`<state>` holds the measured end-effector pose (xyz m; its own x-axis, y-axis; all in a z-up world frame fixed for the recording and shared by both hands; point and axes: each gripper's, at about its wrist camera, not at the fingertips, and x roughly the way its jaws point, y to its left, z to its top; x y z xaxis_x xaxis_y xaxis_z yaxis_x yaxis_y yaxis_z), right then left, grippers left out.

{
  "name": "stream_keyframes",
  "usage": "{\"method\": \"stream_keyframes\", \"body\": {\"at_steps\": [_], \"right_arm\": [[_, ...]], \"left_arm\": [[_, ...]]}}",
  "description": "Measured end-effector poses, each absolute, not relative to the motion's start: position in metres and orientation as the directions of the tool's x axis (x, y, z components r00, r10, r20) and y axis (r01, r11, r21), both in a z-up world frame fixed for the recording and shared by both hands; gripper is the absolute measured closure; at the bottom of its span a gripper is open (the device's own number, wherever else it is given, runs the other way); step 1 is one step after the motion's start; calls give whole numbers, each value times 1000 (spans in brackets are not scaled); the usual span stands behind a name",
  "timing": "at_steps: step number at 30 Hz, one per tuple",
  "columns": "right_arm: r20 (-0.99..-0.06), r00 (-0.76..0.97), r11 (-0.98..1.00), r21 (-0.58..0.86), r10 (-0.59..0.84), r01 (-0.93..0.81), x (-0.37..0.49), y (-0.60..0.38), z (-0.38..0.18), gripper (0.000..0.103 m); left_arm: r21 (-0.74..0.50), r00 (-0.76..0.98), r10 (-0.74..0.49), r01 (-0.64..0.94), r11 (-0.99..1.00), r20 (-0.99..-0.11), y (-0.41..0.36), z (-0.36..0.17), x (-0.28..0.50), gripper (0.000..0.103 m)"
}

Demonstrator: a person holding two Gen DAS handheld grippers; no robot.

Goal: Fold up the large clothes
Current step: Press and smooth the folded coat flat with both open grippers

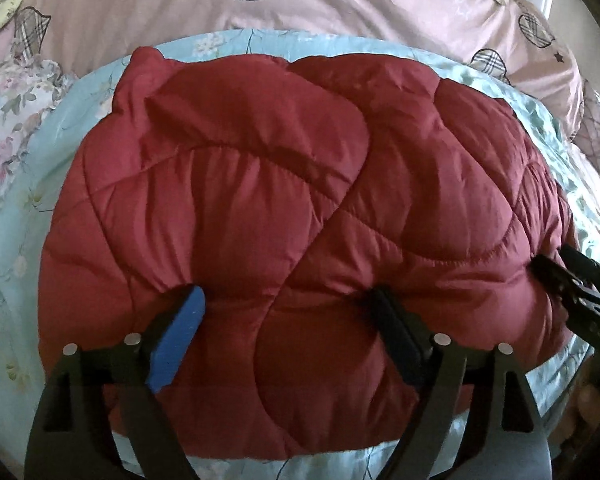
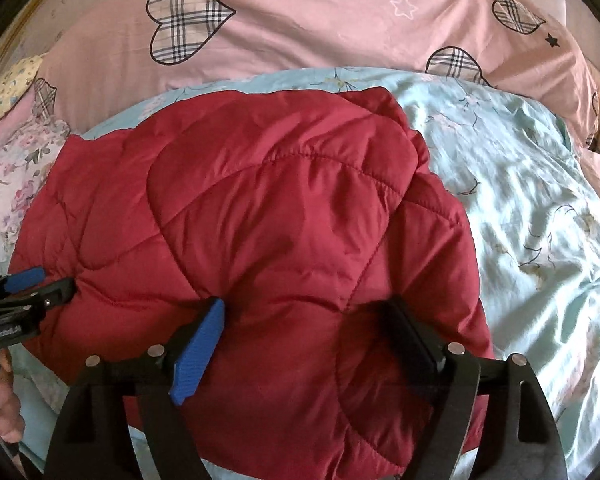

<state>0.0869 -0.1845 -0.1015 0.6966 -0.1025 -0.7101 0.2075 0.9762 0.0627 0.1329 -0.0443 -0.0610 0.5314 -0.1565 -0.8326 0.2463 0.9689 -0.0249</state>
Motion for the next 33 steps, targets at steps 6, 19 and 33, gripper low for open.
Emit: {"method": "stream_keyframes", "body": {"at_steps": [6, 19, 33], "right_arm": [[-695, 709, 977, 47, -117, 208, 82, -175, -85, 20], [-712, 690, 984, -5, -130, 180, 106, -161, -103, 13], [-675, 730, 984, 36, -104, 173, 86, -163, -80, 14]], "left_arm": [[-9, 535, -144, 247, 969, -833, -48, -63, 134, 14], [-33, 542, -168, 249, 968, -823, -41, -57, 126, 14], [-117, 580, -198, 173, 978, -790, 3, -28, 122, 15]]}}
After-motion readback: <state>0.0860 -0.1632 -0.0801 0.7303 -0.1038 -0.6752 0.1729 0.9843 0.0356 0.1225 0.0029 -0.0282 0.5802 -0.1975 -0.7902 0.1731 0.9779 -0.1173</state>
